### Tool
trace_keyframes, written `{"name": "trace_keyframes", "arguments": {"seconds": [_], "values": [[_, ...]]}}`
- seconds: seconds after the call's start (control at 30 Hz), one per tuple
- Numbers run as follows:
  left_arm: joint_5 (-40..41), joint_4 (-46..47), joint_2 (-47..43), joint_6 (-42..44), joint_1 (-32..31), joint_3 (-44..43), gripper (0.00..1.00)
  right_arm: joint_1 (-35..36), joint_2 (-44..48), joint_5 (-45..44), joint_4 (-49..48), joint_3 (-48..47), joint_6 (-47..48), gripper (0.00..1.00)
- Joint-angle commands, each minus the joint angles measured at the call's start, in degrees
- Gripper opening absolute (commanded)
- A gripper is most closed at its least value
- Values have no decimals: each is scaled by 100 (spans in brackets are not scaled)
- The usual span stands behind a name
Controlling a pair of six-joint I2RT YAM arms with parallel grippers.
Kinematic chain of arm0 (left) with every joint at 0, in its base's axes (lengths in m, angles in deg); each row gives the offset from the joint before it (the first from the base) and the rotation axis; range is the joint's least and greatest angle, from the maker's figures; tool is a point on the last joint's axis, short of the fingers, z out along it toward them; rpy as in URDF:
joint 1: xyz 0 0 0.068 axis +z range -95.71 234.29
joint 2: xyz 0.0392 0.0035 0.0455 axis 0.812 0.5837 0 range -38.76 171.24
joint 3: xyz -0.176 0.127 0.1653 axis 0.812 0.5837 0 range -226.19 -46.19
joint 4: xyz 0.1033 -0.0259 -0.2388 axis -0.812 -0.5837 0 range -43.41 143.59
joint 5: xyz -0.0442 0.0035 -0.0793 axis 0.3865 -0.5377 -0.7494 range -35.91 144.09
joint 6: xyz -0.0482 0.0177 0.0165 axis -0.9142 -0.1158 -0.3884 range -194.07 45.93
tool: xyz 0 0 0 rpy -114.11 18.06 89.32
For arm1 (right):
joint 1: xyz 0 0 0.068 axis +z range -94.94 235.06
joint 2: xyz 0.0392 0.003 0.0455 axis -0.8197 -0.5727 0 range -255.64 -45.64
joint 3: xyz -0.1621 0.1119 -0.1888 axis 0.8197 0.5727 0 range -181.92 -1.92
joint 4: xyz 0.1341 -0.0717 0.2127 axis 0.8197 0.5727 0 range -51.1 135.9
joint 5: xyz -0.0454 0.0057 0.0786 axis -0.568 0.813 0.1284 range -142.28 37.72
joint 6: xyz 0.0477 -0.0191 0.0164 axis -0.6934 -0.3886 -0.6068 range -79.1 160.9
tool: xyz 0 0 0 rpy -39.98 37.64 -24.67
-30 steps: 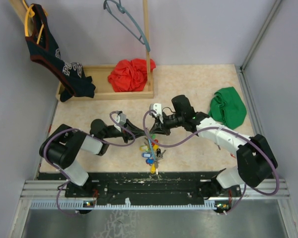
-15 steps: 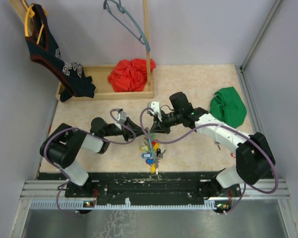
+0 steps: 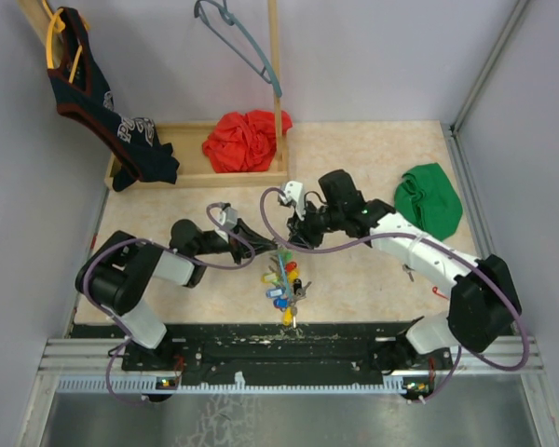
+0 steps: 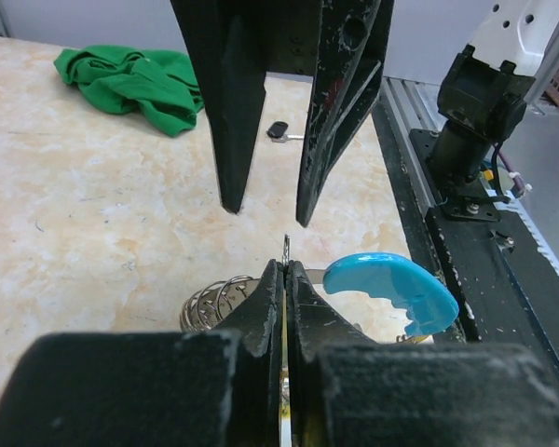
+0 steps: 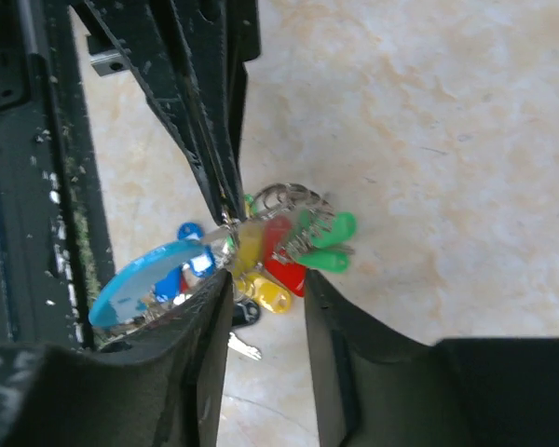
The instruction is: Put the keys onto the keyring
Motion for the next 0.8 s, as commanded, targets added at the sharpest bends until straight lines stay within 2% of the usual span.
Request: {"name": "trace_keyframes", "arguments": {"seconds": [0.0,0.07,0.1,0.23,0.43,0.77], "values": [[170,847,-347,287,47,-97,0,-13,738,-1105,-175,-99,-1363,42],[296,705,-464,385,57,-80,0,-22,1062,-1637,-204,157,-1794,43],[363,691,-524,422,58,-60,0,-21,1209,-1934,-219,309,-2062,46],[714,634,-746,487,76,-18,0,-82,1635,-3336,153,666,-2909,66],[1124,752,-1015,561,91,218,0,-496,2071,-4436,745,1211,-4172,87],[1922,-439,-1723,927,181,410,0,-1699,2306,-5501,1293,2248,-5858,83]]}}
